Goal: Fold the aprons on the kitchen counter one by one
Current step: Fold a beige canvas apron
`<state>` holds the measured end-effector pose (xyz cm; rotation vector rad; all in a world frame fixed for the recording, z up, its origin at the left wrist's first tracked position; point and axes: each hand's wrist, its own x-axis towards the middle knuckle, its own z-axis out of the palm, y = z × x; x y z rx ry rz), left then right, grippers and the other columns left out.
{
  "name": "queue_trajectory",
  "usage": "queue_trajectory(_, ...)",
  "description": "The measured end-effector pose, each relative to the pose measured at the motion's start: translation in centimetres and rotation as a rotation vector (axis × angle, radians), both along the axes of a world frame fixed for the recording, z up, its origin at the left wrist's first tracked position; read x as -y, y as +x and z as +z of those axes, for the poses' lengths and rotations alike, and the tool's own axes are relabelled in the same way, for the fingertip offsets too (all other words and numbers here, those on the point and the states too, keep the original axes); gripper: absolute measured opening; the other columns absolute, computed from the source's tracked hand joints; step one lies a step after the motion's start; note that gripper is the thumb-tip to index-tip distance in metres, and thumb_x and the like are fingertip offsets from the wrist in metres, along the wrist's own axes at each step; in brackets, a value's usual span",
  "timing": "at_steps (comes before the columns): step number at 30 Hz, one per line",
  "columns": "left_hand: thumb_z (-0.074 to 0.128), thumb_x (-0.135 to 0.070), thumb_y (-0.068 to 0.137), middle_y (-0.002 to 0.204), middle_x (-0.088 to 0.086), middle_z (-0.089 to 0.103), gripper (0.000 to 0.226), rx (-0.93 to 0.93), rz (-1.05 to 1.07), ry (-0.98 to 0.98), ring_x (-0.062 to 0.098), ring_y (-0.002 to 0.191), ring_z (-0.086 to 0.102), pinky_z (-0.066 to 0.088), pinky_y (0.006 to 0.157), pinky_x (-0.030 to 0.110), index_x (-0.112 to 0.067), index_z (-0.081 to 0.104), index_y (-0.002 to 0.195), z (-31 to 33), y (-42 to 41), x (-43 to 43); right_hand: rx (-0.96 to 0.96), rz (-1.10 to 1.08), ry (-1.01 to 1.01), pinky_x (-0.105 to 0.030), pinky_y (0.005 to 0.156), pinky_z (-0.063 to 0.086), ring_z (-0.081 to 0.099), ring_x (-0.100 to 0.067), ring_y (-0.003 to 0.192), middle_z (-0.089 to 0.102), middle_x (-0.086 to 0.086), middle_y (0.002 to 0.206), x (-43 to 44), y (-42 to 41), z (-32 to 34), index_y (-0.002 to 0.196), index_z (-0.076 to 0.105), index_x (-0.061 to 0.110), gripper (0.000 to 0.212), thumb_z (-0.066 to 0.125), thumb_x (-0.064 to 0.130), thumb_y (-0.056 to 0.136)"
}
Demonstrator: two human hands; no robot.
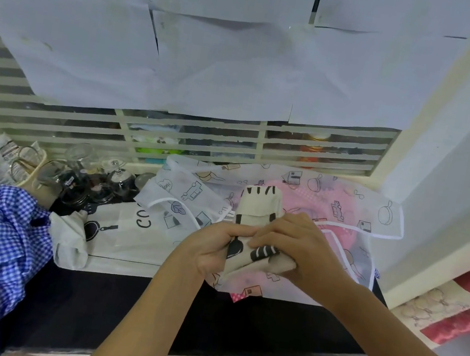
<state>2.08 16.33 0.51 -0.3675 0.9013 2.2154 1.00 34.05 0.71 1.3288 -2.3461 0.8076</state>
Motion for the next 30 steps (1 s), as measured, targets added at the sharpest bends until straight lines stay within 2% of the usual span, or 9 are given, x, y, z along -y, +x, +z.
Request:
queue_trajectory(2,0.044,0.007,0.083,0.085,0.024,0.068,0.020,-0.071,0.016,-0.016,0.026,0.072,0.071,0.059,0.062,0.030,0.014,0.059,0.094,0.6,0.4,-0.1,0.124,-0.110,-0.084,-0.010,0.064,0.038,0.054,-0.004,0.068,0.060,0.011,0.071,-0.1,0.3,0.6,0.079,0.065,0.018,0.036,0.056,0.053,0.083)
queue_trajectory(4,0.038,0.002,0.093,0.097,0.025,0.069,0.027,-0.148,0.007,0.003,0.028,0.085,0.071,0.060,0.073,0.035,0.012,0.059,0.104,1.0,0.9,-0.4,0.229,-0.174,-0.210,-0.006,0.058,0.039,0.055,0.000,0.064,0.053,0.021,0.065,0.2,1.0,1.1,0.077,0.057,0.031,0.029,0.049,0.056,0.087)
queue_trajectory(7,0.046,-0.007,0.089,0.113,0.024,0.064,0.034,-0.169,0.024,0.005,0.033,0.098,0.067,0.055,0.088,0.047,0.003,0.059,0.118,0.9,1.0,-0.8,0.374,-0.223,-0.310,-0.021,0.060,0.047,0.058,-0.010,0.070,0.062,0.006,0.069,0.3,1.5,0.7,0.076,0.061,0.019,0.038,0.050,0.054,0.084)
queue_trajectory(11,0.047,0.010,0.075,0.116,0.029,0.062,0.051,-0.064,0.235,0.077,0.033,0.088,0.070,0.059,0.066,0.037,0.012,0.050,0.126,-0.6,0.2,-0.3,0.560,-0.200,-0.374,-0.028,0.064,0.044,0.052,-0.018,0.071,0.056,-0.005,0.075,0.0,1.5,-0.5,0.077,0.066,0.005,0.049,0.059,0.053,0.077)
queue_trajectory(14,0.037,0.015,0.086,0.109,0.026,0.066,0.040,-0.140,0.184,0.006,0.031,0.084,0.070,0.056,0.058,0.033,0.011,0.054,0.122,-0.5,0.6,-0.2,0.645,-0.332,-0.465,-0.027,0.057,0.044,0.054,-0.017,0.064,0.060,-0.004,0.068,0.1,1.6,-1.8,0.074,0.066,0.007,0.069,0.053,0.075,0.073)
queue_trajectory(18,0.032,0.018,0.090,0.112,0.021,0.067,0.041,-0.191,0.046,-0.064,0.029,0.092,0.069,0.059,0.072,0.040,0.005,0.058,0.118,-0.6,0.8,-0.2,0.097,-0.487,-0.303,-0.010,0.057,0.041,0.046,-0.002,0.056,0.056,0.008,0.062,0.5,2.1,-3.2,0.070,0.056,0.016,0.055,0.036,0.060,0.095)
queue_trajectory(21,0.031,0.017,0.091,0.110,0.019,0.067,0.040,-0.165,-0.044,-0.106,0.028,0.090,0.069,0.056,0.083,0.045,0.004,0.059,0.116,-0.5,0.4,0.1,-0.148,-0.401,-0.243,-0.014,0.064,0.048,0.057,-0.007,0.067,0.067,-0.001,0.074,0.3,2.4,-4.0,0.078,0.067,0.009,0.049,0.040,0.044,0.100)
queue_trajectory(26,0.042,-0.004,0.098,0.109,0.016,0.068,0.030,-0.238,-0.054,-0.218,0.028,0.095,0.067,0.055,0.087,0.047,-0.005,0.058,0.123,-0.4,0.8,-0.6,0.226,-0.539,-0.223,-0.022,0.045,0.049,0.057,-0.006,0.050,0.060,0.007,0.060,0.8,1.9,-2.9,0.077,0.061,0.015,0.063,0.026,0.065,0.093)
queue_trajectory(30,0.043,-0.024,0.095,0.118,0.021,0.065,0.040,-0.176,0.098,-0.034,0.033,0.104,0.064,0.054,0.089,0.049,-0.004,0.057,0.127,-0.8,1.1,-1.8,0.222,-0.591,-0.169,-0.017,0.048,0.038,0.050,-0.003,0.049,0.051,0.009,0.053,0.7,1.0,-2.2,0.070,0.052,0.020,0.046,0.030,0.059,0.085)
